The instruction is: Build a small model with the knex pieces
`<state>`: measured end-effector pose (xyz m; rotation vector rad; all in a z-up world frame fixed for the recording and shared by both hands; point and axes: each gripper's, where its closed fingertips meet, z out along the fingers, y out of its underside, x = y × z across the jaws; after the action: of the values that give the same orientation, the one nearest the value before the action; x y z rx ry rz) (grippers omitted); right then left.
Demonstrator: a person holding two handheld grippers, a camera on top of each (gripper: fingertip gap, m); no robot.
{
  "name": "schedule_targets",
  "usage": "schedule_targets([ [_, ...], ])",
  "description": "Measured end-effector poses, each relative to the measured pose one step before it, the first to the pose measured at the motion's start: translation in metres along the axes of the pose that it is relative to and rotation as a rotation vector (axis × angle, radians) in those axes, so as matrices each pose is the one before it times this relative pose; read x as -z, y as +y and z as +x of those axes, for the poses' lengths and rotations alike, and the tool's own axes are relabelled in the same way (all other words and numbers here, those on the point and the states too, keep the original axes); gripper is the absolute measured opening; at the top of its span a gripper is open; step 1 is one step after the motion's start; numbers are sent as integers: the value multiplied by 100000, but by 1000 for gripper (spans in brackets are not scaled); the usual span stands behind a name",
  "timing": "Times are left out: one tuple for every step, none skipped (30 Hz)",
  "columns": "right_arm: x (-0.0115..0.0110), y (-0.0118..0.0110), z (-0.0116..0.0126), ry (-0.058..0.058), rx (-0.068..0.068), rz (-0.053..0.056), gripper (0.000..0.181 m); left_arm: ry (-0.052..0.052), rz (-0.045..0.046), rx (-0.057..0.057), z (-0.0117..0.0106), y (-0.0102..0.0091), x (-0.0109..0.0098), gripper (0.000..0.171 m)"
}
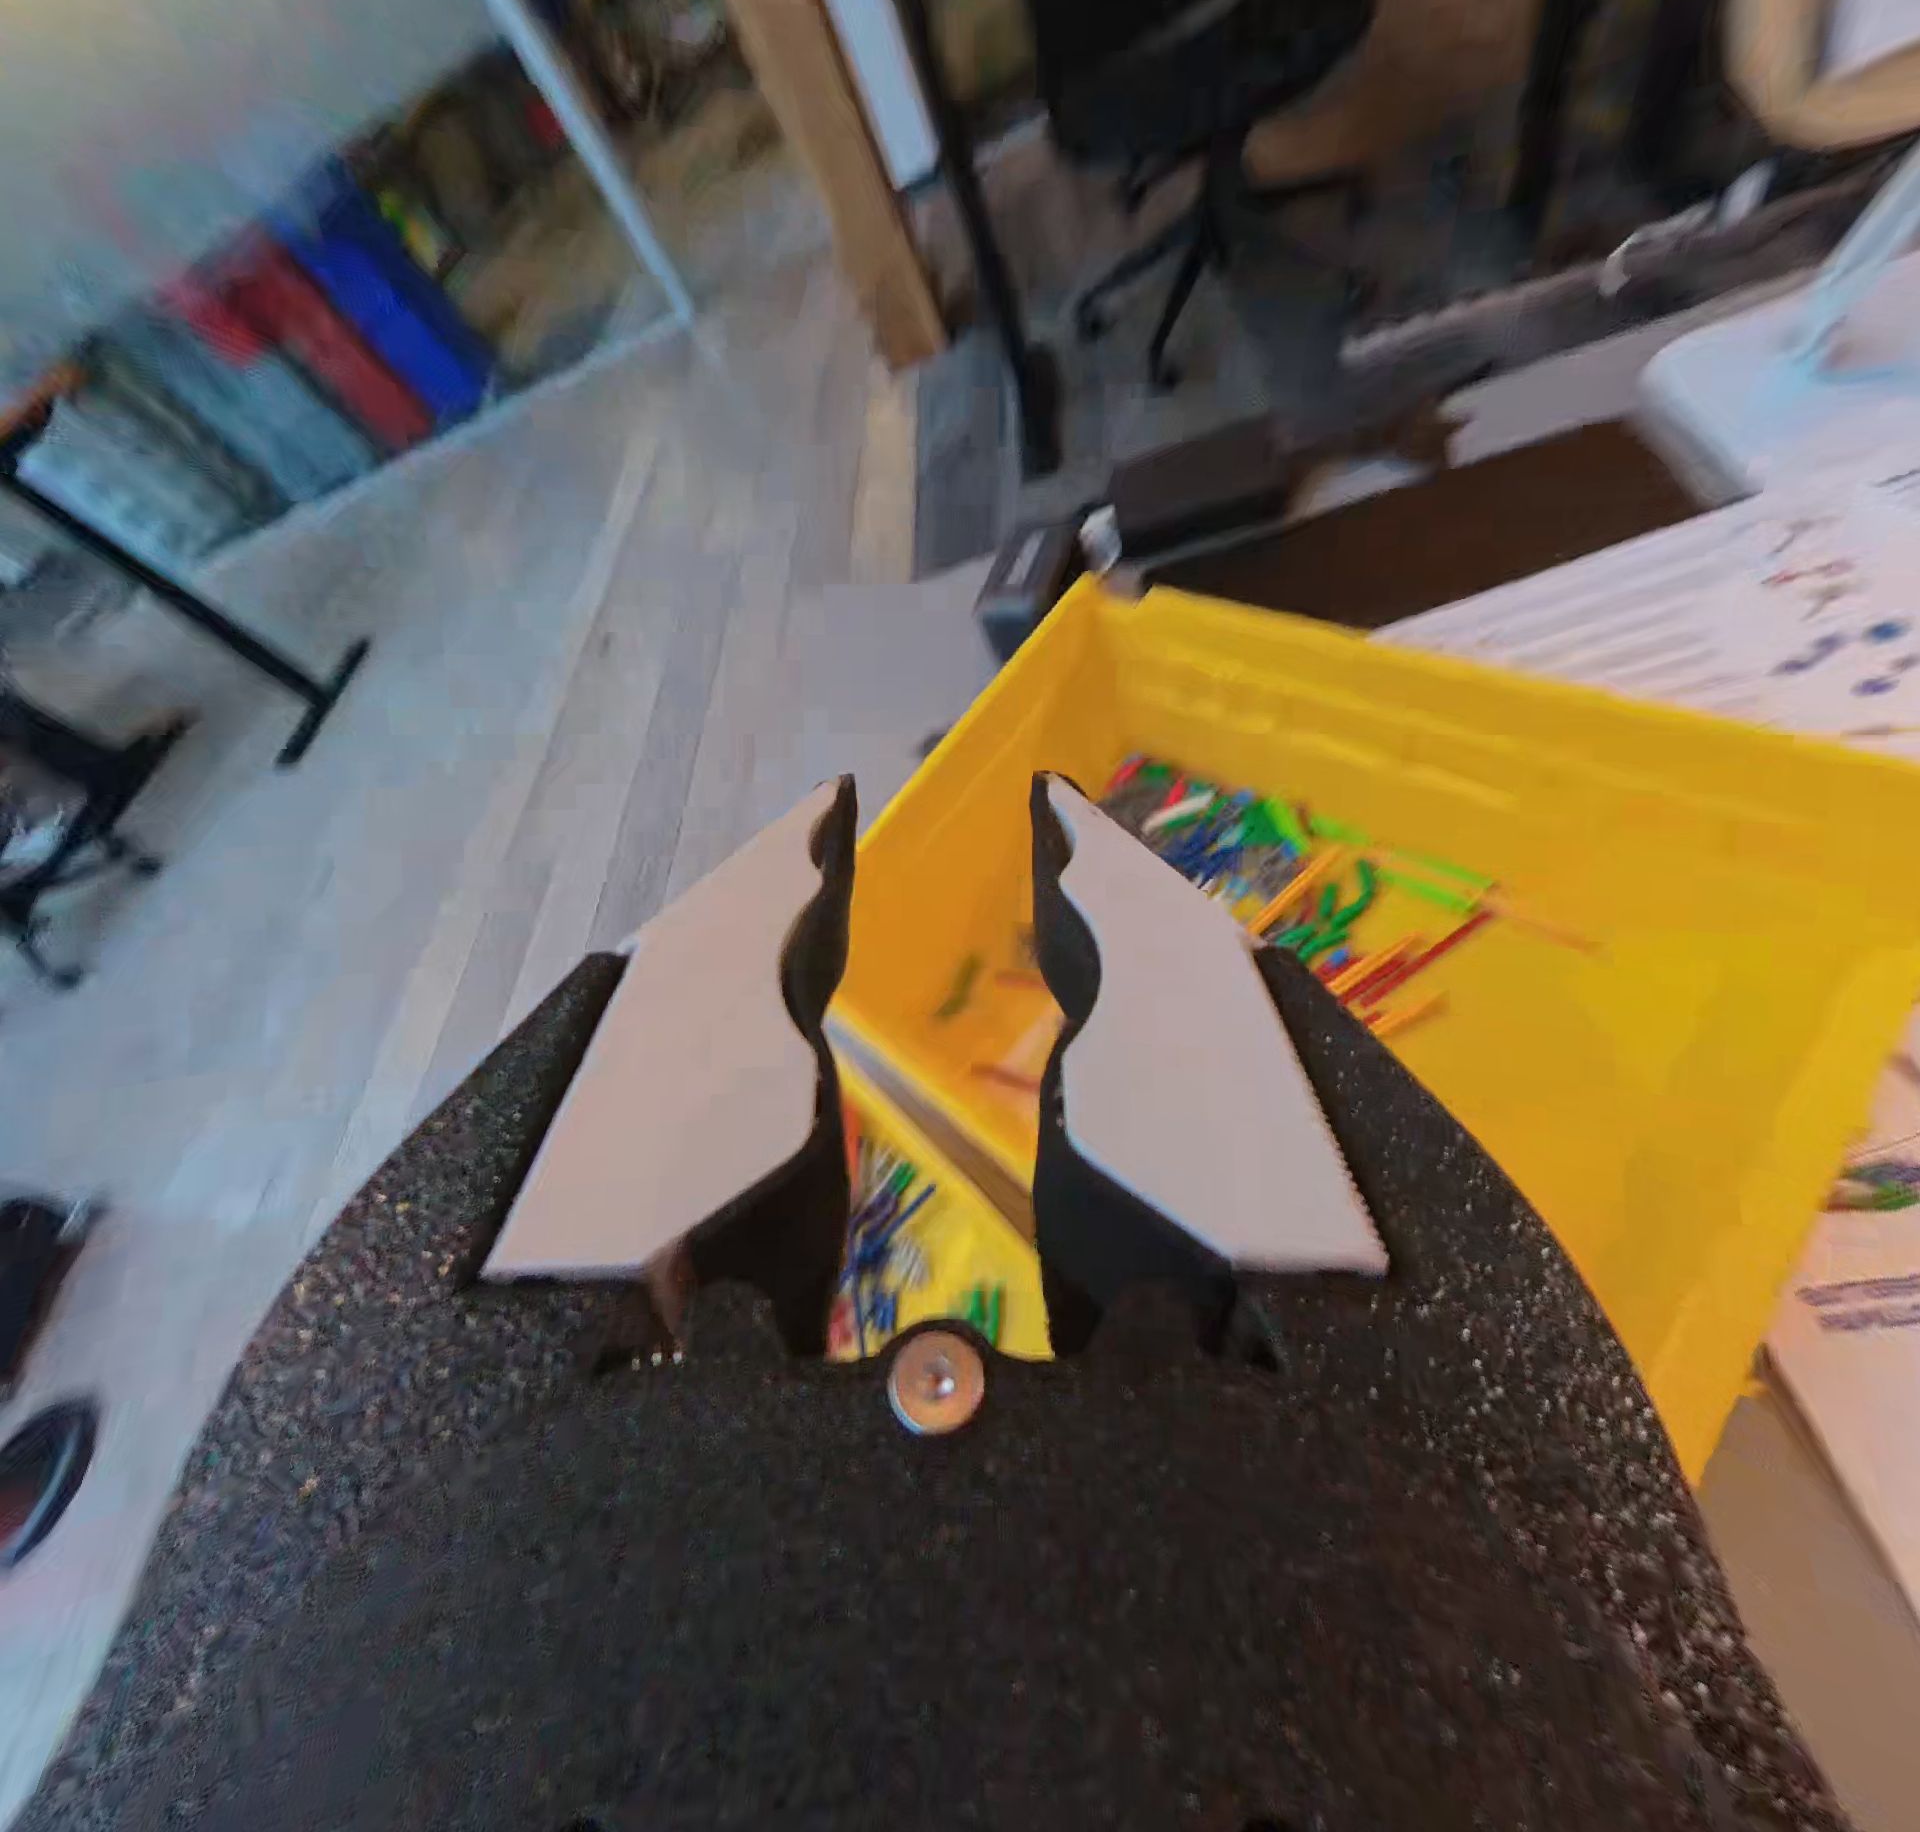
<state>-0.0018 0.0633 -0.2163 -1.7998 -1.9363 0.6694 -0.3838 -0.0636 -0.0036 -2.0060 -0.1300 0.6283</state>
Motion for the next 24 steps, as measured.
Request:
schedule_targets([
  [419,-326,140,-22,-422,2248,8,6135,10272,-2900,2270,-2468,489,31],
  [566,-419,138,-81,-602,2661,8,7311,8248,-2674,2393,-2074,162,30],
  [707,-463,195,282,-499,2780,8,5877,6428,-1707,2057,-1659,-162,31],
  [869,-459,314,1069,-242,2643,8,5767,4795,-625,1885,-1219,-385,31],
  [1084,-464,514,2119,-40,2488,8,6871,3755,479,1891,-863,-525,32],
  [1413,-542,718,3165,3,2714,8,7127,3214,1365,1789,-593,-594,32],
  [1833,-682,1062,4580,-329,3436,8,6789,2375,2213,1608,-344,-647,33],
  [2221,-806,1502,6132,-1064,4289,8,6989,907,2487,1539,-80,-678,35],
  [2516,-881,2071,8012,-2147,4970,8,6102,32,2190,1356,47,-702,37],
  [2694,-864,2779,10643,-2930,5268,8,4817,345,1355,1153,27,-673,38],
  [2667,-657,3366,12457,-3079,4355,8,4581,330,595,1140,55,-662,38],
  [2402,-331,3707,12718,-3099,2750,8,4171,-365,460,1102,172,-701,38],
  [1978,33,3975,12880,-3162,1131,8,3806,-1208,1,1063,309,-740,39],
  [1367,472,3911,11459,-2077,-746,8,3456,-1879,-843,1007,374,-737,40],
  [656,1165,3674,9408,-1743,-3666,8,2836,-1837,-1122,887,328,-711,41],
  [33,1704,3300,7421,-2111,-5558,8,3381,-1586,-885,936,279,-667,41],
  [-411,1785,2682,4703,-2539,-5059,8,4743,-1986,-230,1094,311,-653,41],
  [-627,1604,2143,2884,-2919,-3592,8,5578,-2696,-75,1199,397,-653,41],
  [-692,1328,1819,2701,-2571,-2158,8,3756,-2380,-857,949,370,-636,41],
  [-685,1263,1357,1657,-1860,-2291,9,2674,-2582,-1783,787,394,-601,40],
  [-507,878,788,-62,-1793,-889,9,2535,-2934,-1997,749,436,-560,40],
  [-162,344,462,-201,-2565,1093,13,704,-1838,-1969,445,272,-495,39],
  [201,-77,276,466,-2271,1873,17,240,-1122,-1519,298,182,-446,37],
  [461,-504,-19,193,-738,3428,18,1153,-1182,-358,338,203,-393,36],
])
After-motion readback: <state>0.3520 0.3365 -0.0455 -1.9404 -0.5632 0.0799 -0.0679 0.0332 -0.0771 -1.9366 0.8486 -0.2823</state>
